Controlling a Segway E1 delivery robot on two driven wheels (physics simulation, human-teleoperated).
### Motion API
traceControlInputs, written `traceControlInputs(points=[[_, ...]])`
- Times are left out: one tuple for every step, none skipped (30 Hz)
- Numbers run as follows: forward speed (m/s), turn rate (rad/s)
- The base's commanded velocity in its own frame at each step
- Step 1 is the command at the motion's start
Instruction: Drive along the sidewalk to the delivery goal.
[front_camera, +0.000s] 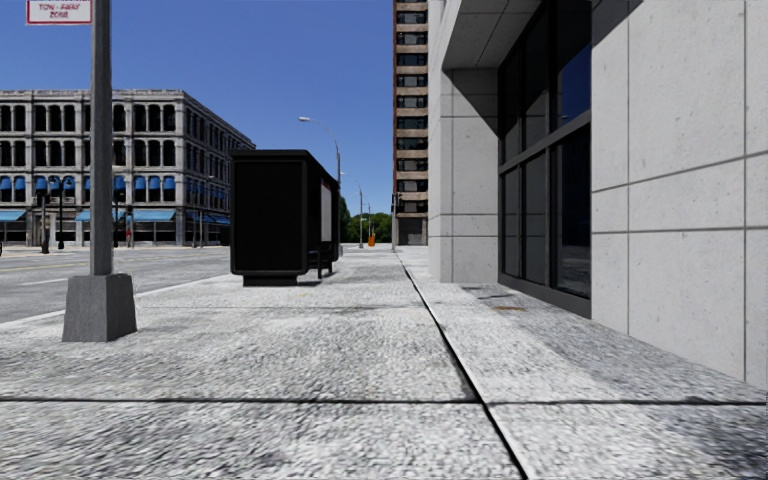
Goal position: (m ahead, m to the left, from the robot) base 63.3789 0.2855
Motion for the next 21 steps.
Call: traceControlInputs(points=[[2.0,0.0],[2.0,0.0],[2.0,0.0],[2.0,0.0],[2.0,0.0],[2.0,0.0],[2.0,0.0],[2.0,0.0],[2.0,0.0],[2.0,0.0],[2.0,0.0],[2.0,0.0],[2.0,0.0],[2.0,0.0],[2.0,0.0],[2.0,0.0],[2.0,0.0],[2.0,0.0],[2.0,0.0],[2.0,0.0],[2.0,0.0]])
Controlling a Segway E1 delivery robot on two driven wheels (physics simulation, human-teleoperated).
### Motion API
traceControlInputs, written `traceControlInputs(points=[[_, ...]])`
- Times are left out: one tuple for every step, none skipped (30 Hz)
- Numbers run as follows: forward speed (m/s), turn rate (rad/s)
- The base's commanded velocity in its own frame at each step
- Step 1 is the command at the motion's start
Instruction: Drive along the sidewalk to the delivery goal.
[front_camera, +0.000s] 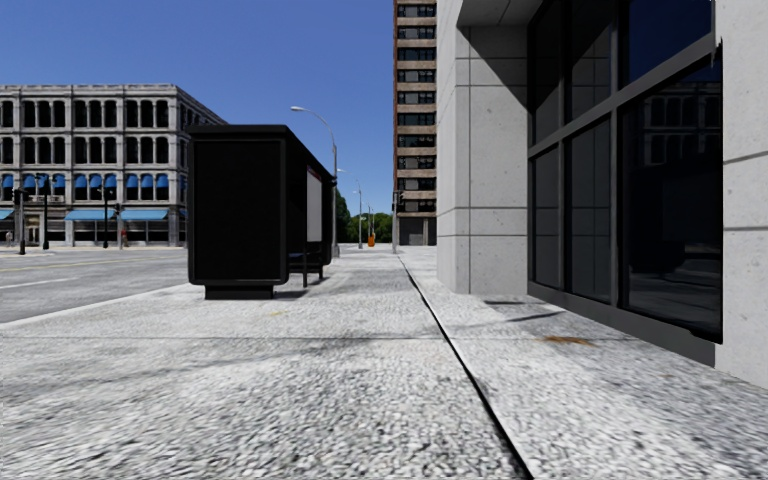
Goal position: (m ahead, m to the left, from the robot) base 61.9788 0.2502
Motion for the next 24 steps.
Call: traceControlInputs(points=[[2.0,0.0],[2.0,0.0],[2.0,0.0],[2.0,0.0],[2.0,0.0],[2.0,0.0],[2.0,0.0],[2.0,0.0],[2.0,0.0],[2.0,0.0],[2.0,0.0],[2.0,0.0],[2.0,0.0],[2.0,0.0],[2.0,0.0],[2.0,0.0],[2.0,0.0],[2.0,0.0],[2.0,0.0],[2.0,0.0],[2.0,0.0],[2.0,0.0],[2.0,0.0],[2.0,0.0]])
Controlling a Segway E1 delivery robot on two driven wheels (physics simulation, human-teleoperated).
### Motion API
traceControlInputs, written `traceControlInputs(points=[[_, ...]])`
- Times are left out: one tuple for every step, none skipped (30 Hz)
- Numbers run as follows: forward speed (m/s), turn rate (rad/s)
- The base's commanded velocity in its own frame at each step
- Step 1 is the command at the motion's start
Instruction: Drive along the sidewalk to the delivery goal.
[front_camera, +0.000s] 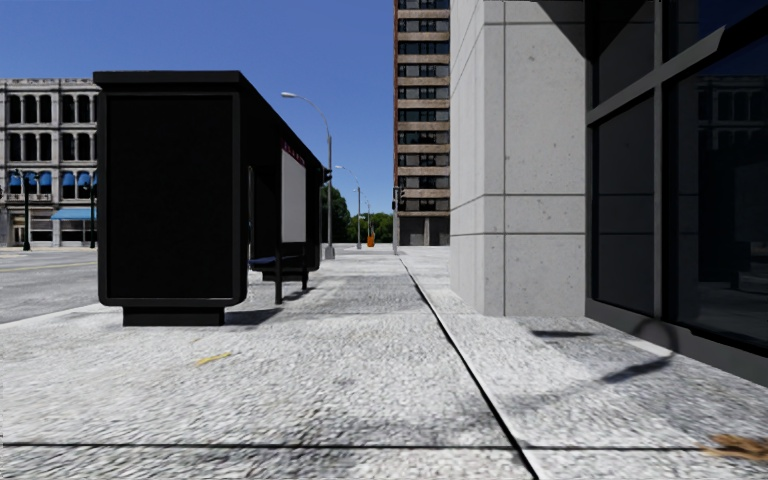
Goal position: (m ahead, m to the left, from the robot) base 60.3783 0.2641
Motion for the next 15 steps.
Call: traceControlInputs(points=[[2.0,0.0],[2.0,0.0],[2.0,0.0],[2.0,0.0],[2.0,0.0],[2.0,0.0],[2.0,0.0],[2.0,0.0],[2.0,0.0],[2.0,0.0],[2.0,0.0],[2.0,0.0],[2.0,0.0],[2.0,0.0],[2.0,0.0]])
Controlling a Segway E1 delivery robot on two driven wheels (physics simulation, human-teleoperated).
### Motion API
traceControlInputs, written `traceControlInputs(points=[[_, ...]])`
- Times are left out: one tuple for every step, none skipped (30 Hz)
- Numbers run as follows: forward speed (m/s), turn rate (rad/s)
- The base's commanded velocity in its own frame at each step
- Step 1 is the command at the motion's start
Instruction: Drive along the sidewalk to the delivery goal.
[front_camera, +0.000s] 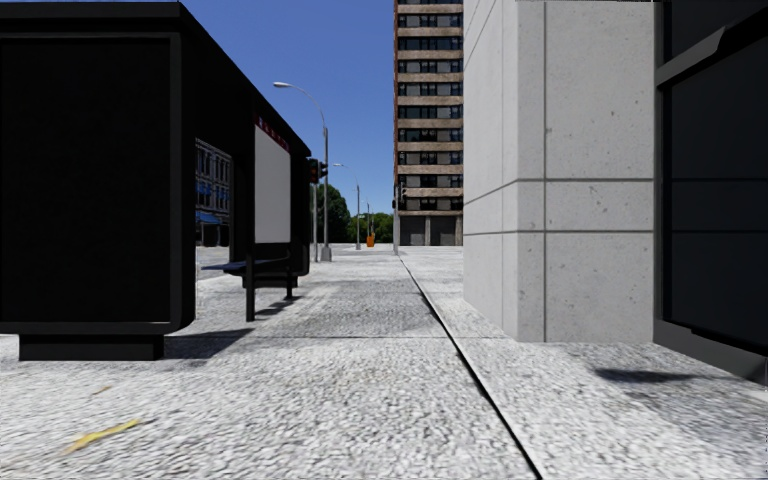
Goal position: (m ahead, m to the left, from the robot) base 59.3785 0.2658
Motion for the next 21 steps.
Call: traceControlInputs(points=[[2.0,0.0],[2.0,0.0],[2.0,0.0],[2.0,0.0],[2.0,0.0],[2.0,0.0],[2.0,0.0],[2.0,0.0],[2.0,0.0],[2.0,0.0],[2.0,0.0],[2.0,0.0],[2.0,0.0],[2.0,0.0],[2.0,0.0],[2.0,0.0],[2.0,0.0],[2.0,0.0],[2.0,0.0],[2.0,0.0],[2.0,0.0]])
